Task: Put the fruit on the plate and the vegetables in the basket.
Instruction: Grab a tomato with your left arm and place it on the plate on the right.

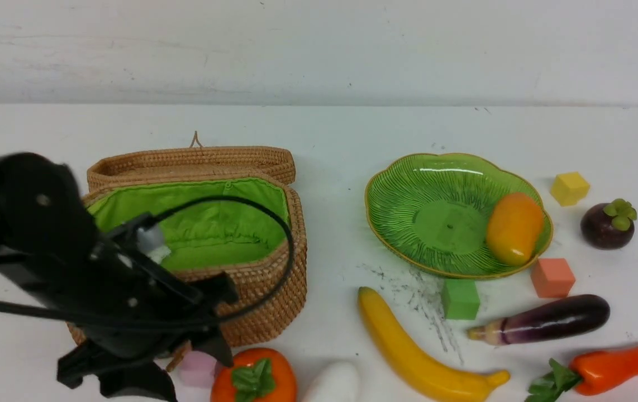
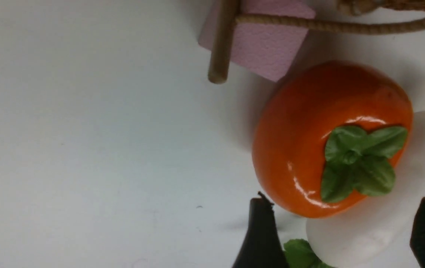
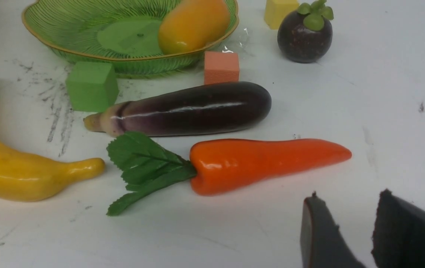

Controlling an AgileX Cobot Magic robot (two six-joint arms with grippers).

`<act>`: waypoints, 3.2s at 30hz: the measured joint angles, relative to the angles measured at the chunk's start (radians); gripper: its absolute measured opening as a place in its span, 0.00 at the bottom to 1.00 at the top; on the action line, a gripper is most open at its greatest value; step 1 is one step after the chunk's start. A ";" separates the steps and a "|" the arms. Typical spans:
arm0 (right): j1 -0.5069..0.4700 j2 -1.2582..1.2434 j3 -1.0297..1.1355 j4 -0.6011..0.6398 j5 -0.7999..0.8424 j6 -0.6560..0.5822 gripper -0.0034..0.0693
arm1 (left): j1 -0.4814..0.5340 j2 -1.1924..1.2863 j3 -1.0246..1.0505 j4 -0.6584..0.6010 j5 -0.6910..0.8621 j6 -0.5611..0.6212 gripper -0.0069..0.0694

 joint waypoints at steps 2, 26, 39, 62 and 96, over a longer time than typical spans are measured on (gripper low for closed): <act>0.000 0.000 0.000 0.000 0.000 0.000 0.38 | 0.011 -0.023 0.035 -0.054 -0.017 0.035 0.75; 0.000 0.000 0.000 0.000 0.000 0.000 0.38 | 0.011 0.149 0.175 -0.332 -0.279 0.213 0.73; 0.000 0.000 0.000 0.000 0.000 0.000 0.38 | 0.011 0.151 0.175 -0.380 -0.278 0.238 0.54; 0.000 0.000 0.000 0.000 0.000 0.000 0.38 | 0.011 0.023 0.177 -0.364 -0.203 0.261 0.11; 0.000 0.000 0.000 0.000 0.000 0.000 0.38 | 0.011 0.246 0.165 -0.769 -0.322 0.630 0.58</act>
